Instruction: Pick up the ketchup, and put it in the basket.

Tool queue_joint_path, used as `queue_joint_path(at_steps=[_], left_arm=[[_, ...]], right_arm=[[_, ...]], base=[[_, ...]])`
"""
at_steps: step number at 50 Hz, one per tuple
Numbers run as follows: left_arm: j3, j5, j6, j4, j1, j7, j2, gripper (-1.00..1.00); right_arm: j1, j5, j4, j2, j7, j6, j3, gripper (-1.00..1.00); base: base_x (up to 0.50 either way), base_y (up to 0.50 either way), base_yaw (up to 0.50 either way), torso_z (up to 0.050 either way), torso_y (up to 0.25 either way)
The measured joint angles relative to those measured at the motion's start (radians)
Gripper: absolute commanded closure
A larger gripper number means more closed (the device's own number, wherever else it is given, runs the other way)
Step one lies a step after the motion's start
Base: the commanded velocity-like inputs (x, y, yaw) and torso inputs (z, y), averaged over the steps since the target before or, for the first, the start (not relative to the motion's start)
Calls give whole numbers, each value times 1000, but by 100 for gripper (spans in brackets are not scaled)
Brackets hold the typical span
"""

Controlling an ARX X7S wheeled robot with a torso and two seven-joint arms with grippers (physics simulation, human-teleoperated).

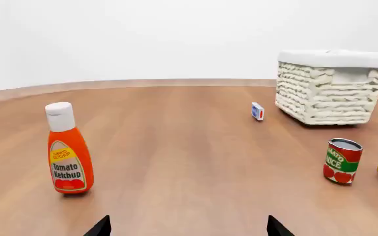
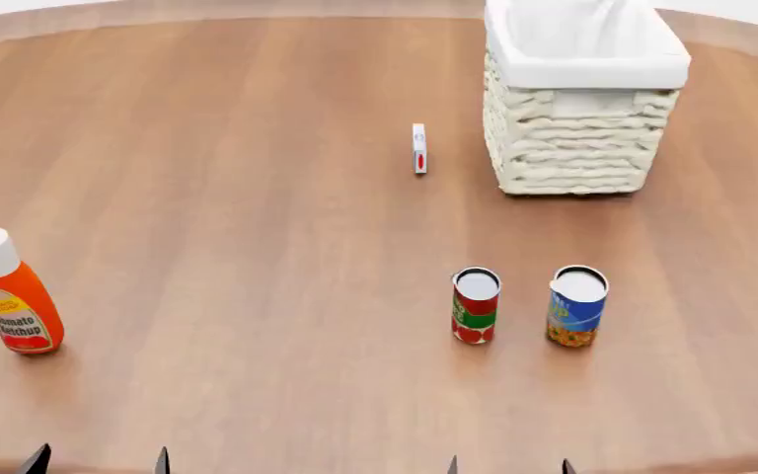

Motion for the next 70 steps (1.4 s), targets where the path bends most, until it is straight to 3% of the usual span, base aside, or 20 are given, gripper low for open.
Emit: queue_joint_path(at_steps=[22,45,56,70], left_arm=[[22,-93,-117,201,48,-68,-47,-100],[47,-110,-344,781,105,-176,-108,-100],[66,-116,-430,954,105,-203,-131,-100],[86,-123,-473,1031,103,-226,-153,-100]], right_arm=[[-22,61,-177,45,65,125,-65,-100],[-6,121,-746,105,140,437,-108,-100],[13,153,-898,116,166,497,-109,-100],[15,190,-950,131,185,494,-111,-100]], base=[[0,0,0,0,0],[0,0,0,0,0],[0,0,0,0,0],[472,0,0,0,0]])
